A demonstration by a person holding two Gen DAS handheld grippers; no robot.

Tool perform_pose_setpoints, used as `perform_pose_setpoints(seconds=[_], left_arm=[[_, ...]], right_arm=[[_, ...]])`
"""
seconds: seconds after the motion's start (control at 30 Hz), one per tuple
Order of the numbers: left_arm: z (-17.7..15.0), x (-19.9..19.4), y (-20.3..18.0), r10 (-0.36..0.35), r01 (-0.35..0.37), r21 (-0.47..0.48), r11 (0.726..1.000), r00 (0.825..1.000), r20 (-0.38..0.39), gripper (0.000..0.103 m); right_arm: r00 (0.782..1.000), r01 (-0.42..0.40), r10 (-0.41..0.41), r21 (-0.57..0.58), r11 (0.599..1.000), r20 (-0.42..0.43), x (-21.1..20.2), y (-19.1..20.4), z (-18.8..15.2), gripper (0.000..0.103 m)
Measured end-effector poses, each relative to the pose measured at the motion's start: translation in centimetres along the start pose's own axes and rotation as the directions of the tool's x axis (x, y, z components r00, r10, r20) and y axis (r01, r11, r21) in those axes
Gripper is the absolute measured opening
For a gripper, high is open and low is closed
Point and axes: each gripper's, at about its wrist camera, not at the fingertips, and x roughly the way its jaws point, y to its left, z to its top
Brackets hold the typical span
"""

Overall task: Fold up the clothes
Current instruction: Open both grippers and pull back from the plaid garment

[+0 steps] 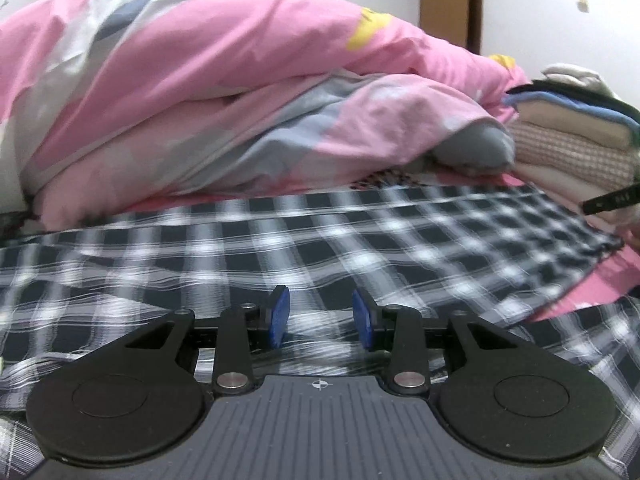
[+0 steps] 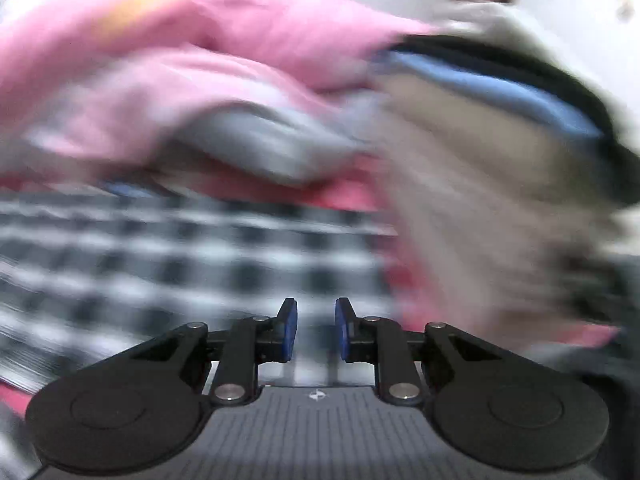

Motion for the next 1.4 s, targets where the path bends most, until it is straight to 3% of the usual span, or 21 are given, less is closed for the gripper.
perform_pose_setpoints(seconds=[0.03, 0.13, 0.2, 0.3, 0.4, 0.5, 0.6, 0.7, 0.8, 0.87, 0.93, 1.07, 1.13, 1.2, 1.3, 1.4], left_arm=[[0.0, 0.0, 0.2, 0.009, -0.009, -0.007, 1.0, 1.0, 0.0, 0.034], [0.0, 0.0, 1.0, 0.028, -0.028, -0.028, 0.999, 1.0, -0.001, 0.036], [0.1, 0.1, 1.5, 0.032, -0.032, -0.043, 0.999, 0.999, -0.007, 0.038], [0.1, 0.3, 2.1, 0.035, -0.036, -0.062, 0.997, 0.999, -0.021, 0.039], [0.1, 0.5, 2.1, 0.038, -0.04, -0.048, 0.998, 0.998, -0.042, 0.039], [-0.1, 0.3, 1.9, 0.05, -0.051, -0.017, 0.999, 0.997, -0.051, 0.042], [-0.2, 0.3, 2.0, 0.06, -0.06, -0.012, 0.998, 0.997, -0.055, 0.046], [-0.2, 0.4, 2.3, 0.065, -0.067, -0.024, 0.997, 0.995, -0.073, 0.048], [-0.2, 0.5, 2.7, 0.063, -0.067, -0.04, 0.997, 0.994, -0.089, 0.049], [-0.3, 0.4, 3.0, 0.055, -0.06, -0.051, 0.997, 0.994, -0.093, 0.051], [-0.3, 0.3, 3.3, 0.049, -0.054, -0.056, 0.997, 0.994, -0.095, 0.052], [-0.2, 0.0, 3.7, 0.03, -0.036, -0.062, 0.997, 0.995, -0.092, 0.056], [-0.1, -0.2, 3.9, 0.023, -0.029, -0.067, 0.997, 0.996, -0.087, 0.057], [0.0, -0.5, 4.0, 0.023, -0.029, -0.072, 0.997, 0.997, -0.075, 0.059], [0.4, -1.8, 4.5, 0.059, -0.065, -0.081, 0.995, 0.996, -0.069, 0.062], [0.7, -3.2, 5.0, 0.1, -0.105, -0.091, 0.99, 0.993, -0.065, 0.065]], right_arm=[[0.999, -0.04, 0.04, 0.001, 0.999, -0.015, 0.4, 0.4, -0.5, 0.021], [0.995, -0.052, 0.048, -0.037, 0.998, -0.085, 1.5, 0.9, -2.8, 0.023], [0.997, -0.01, 0.01, -0.001, 1.0, -0.076, 0.6, -1.2, -4.5, 0.025], [0.978, 0.176, -0.164, 0.089, 0.98, -0.131, -1.4, -4.5, -4.8, 0.026], [0.921, 0.356, -0.338, 0.069, 0.932, -0.196, -2.3, -4.6, -3.4, 0.028], [0.964, 0.254, -0.247, 0.065, 0.965, -0.102, -2.2, -0.9, -0.4, 0.028], [0.998, 0.06, -0.059, 0.03, 0.998, -0.03, -0.3, 4.2, 2.8, 0.027], [0.994, -0.104, 0.104, 0.002, 0.995, -0.032, 3.1, 8.6, 5.1, 0.027], [0.974, -0.218, 0.219, 0.013, 0.976, -0.067, 7.2, 11.7, 6.7, 0.027], [0.969, -0.215, 0.221, 0.057, 0.975, -0.11, 10.5, 12.2, 7.2, 0.027], [0.977, -0.184, 0.193, 0.099, 0.978, -0.093, 12.5, 10.9, 7.5, 0.025], [0.996, 0.053, -0.036, 0.223, 0.973, -0.077, 12.2, 6.4, 8.5, 0.029], [0.984, 0.173, -0.15, 0.29, 0.941, -0.1, 11.2, 3.6, 8.4, 0.03], [0.973, 0.229, -0.201, 0.357, 0.905, -0.115, 9.2, 1.1, 7.7, 0.031], [0.986, 0.169, -0.151, 0.404, 0.899, -0.077, 4.5, 0.0, 6.1, 0.031], [1.0, 0.015, -0.012, 0.336, 0.942, -0.009, -0.6, 2.4, 4.8, 0.037]])
